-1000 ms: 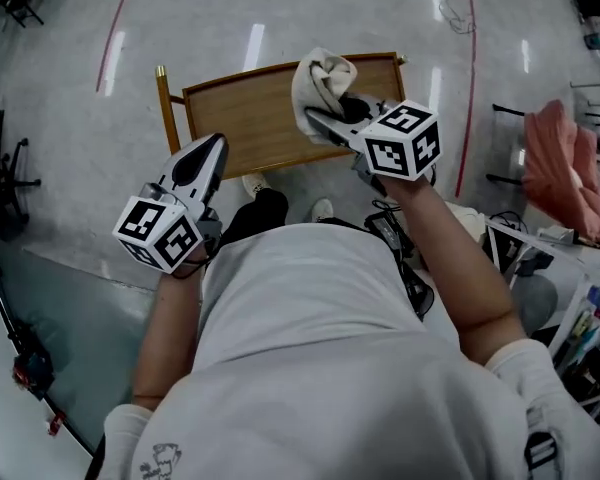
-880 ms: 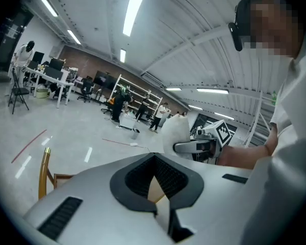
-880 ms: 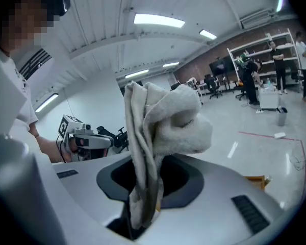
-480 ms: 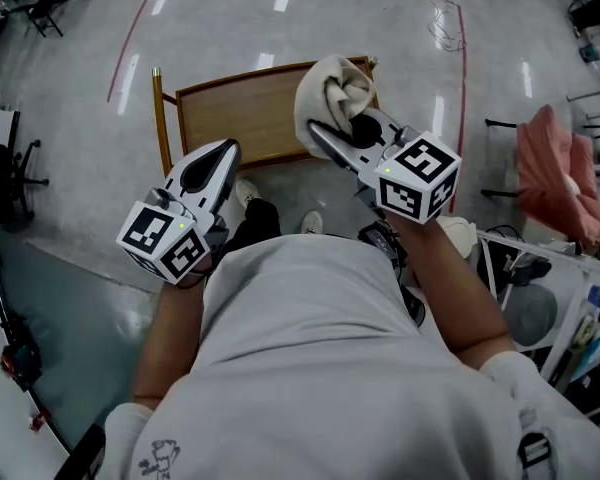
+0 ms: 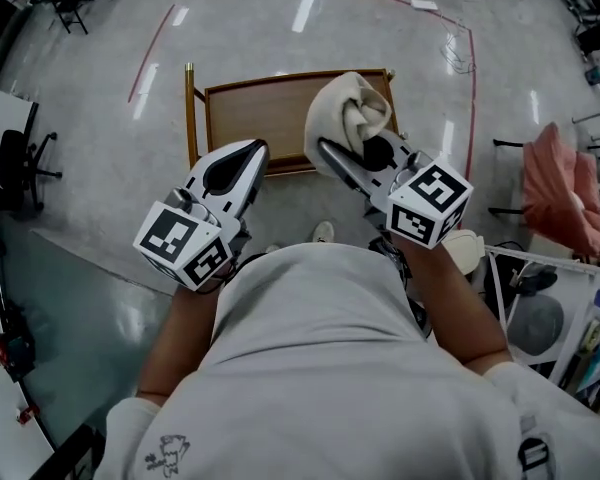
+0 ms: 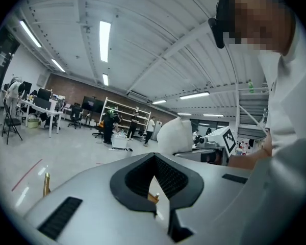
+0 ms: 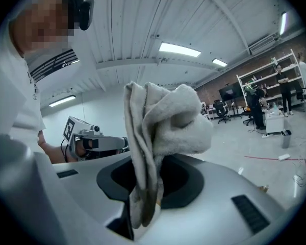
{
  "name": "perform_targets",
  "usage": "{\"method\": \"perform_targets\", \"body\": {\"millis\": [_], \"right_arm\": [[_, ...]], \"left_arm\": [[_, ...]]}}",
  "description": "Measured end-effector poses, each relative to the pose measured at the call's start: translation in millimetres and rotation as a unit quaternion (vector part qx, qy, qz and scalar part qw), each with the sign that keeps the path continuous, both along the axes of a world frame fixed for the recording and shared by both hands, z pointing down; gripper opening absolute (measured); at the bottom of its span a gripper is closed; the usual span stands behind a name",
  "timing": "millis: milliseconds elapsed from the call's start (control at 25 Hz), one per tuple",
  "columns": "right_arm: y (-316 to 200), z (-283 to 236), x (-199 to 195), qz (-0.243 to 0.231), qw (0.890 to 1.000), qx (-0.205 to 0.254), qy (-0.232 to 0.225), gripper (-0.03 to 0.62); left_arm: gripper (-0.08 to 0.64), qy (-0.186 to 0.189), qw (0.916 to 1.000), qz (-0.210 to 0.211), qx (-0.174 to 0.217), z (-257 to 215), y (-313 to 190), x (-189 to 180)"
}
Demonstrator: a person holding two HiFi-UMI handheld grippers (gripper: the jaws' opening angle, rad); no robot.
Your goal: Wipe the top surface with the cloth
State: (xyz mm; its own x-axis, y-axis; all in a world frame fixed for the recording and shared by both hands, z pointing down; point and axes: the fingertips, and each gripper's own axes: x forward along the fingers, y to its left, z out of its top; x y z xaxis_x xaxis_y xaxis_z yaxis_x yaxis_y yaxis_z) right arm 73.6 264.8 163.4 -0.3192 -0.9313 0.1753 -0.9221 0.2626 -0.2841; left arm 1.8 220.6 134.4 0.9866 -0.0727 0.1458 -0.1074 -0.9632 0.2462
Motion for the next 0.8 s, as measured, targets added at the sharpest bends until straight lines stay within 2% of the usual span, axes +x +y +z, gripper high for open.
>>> {"method": "perform_targets", "body": {"millis": [240, 480, 800], "right_arm": [[0, -15, -59, 0.021, 1.0, 0.021, -0.01, 0.101], [0, -24, -115, 0.028, 0.999, 0.041, 0.003, 0.1], [-4, -34, -151, 0.034, 0.998, 0.043, 0.017, 0.1]], "left_arm": [[0.006, 0.015, 0.9998, 0.016, 0.002, -14, 5, -49], [0.007, 0.014, 0.9992, 0.037, 0.003, -18, 9, -98], [0.006, 0.028, 0.9984, 0.049, -0.002, -20, 8, -134]]}}
